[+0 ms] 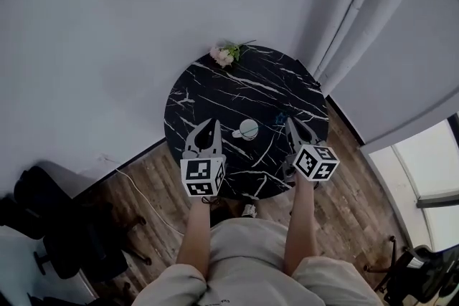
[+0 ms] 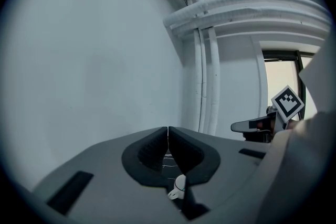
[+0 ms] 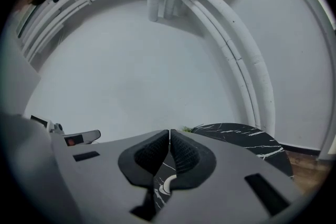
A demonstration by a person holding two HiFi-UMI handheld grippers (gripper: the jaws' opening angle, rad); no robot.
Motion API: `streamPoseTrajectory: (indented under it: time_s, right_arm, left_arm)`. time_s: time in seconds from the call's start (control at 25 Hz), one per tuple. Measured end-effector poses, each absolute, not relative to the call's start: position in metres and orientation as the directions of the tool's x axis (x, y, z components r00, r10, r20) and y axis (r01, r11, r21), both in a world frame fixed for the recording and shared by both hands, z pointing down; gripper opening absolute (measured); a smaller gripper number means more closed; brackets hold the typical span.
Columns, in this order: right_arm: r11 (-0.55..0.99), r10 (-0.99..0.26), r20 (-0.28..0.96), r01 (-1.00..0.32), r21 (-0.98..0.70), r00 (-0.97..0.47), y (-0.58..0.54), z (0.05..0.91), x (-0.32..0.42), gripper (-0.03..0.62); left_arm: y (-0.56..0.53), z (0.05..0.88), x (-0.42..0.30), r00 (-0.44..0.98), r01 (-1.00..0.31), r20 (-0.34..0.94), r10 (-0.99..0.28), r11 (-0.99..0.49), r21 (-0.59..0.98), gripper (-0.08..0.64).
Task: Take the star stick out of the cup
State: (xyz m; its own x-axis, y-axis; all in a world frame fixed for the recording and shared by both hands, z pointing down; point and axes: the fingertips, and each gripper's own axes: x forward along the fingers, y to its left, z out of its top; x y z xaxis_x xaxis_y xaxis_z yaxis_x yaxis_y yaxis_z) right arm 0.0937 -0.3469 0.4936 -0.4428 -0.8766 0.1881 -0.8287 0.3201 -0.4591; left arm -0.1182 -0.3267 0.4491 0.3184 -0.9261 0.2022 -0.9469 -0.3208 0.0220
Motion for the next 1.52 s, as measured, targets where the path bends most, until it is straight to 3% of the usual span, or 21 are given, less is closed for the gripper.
streamPoseTrajectory:
  time_s: [0.44,0.52,0.92,1.52]
  right_arm:
    - [0.147,-0.901,0.276,-0.836,-0.529,-0.334,-0.386,0.540,0.127,0.047]
    - [0.161,-0.890,0.283,-0.827,-0.538,-0.357,-0.392,0.542,0.123,0.152]
    - [0.131,-0.863,0.348,-0.827,-0.547,-0.367,-0.396,0.577,0.114,0.213]
    - [0.068,-0.856,0.382,-0.809,-0.584,-0.348,-0.426,0.612,0.093,0.225]
  left_arm:
    - [-0.377,0.473,-0.103,0.382,-0.921,0.249,-0.890,-0.390,0.018,0.023]
    - [-0.392,0.469,-0.101,0.398,-0.915,0.238,-0.886,-0.403,0.029,0.023]
    - [-0.423,0.475,-0.070,0.485,-0.871,0.251,-0.837,-0.488,0.055,0.023]
    - [-0.444,0.497,-0.110,0.457,-0.884,0.300,-0.837,-0.466,0.046,0.023]
